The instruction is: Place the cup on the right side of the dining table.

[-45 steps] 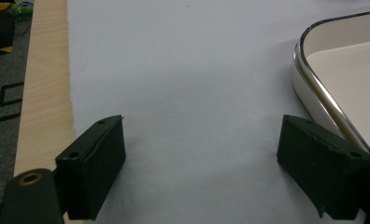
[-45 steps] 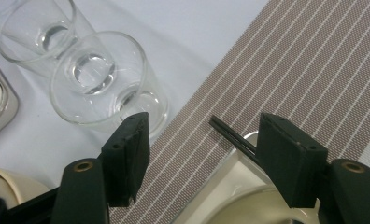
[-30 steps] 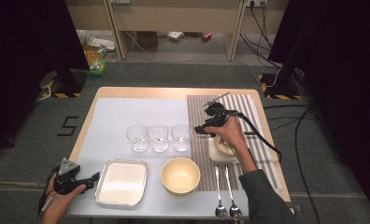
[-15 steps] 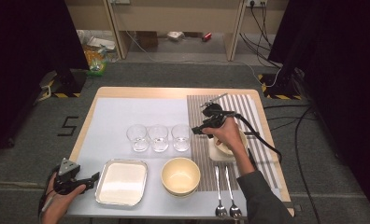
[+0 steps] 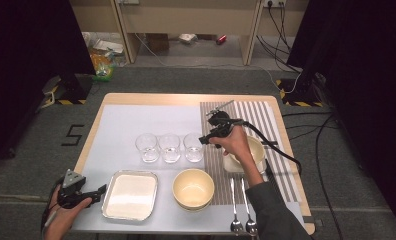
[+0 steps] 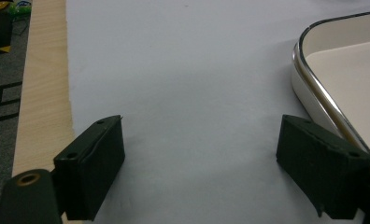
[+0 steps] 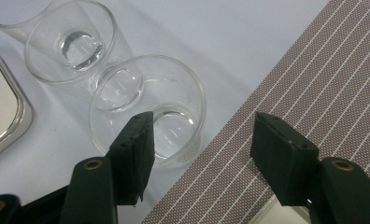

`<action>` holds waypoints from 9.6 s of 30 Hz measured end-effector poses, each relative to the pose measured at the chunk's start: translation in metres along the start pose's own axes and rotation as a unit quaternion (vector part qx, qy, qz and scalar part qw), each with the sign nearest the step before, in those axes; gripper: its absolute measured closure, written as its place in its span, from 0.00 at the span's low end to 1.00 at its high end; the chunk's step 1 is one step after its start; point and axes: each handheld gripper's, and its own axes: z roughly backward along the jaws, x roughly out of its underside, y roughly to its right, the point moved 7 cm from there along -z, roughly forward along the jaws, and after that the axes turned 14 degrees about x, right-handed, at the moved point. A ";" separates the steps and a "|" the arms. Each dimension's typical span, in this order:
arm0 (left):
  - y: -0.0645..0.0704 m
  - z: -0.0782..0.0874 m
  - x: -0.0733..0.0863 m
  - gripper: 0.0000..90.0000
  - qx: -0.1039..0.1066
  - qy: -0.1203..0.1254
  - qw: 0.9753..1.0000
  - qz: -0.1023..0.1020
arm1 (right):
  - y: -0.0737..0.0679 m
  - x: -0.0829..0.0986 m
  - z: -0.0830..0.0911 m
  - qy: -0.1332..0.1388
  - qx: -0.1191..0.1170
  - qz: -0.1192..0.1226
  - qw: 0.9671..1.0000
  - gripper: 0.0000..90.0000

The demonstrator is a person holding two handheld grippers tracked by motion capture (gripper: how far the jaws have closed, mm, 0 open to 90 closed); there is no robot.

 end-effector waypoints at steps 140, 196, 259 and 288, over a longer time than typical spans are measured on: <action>0.000 0.001 0.000 0.16 0.001 -0.003 1.000 0.000 | 0.022 0.017 -0.051 -0.003 -0.067 -0.183 0.981 0.95; 0.000 0.001 0.000 0.16 0.001 -0.004 1.000 0.000 | 0.101 0.017 -0.053 0.003 -0.005 -0.286 0.958 0.95; 0.000 0.001 0.000 0.16 -0.001 -0.003 1.000 -0.001 | 0.093 -0.001 -0.025 0.028 0.003 -0.275 0.961 0.67; 0.000 0.001 0.000 0.16 -0.001 -0.003 1.000 -0.002 | 0.116 0.008 -0.001 0.032 0.031 -0.248 0.968 0.18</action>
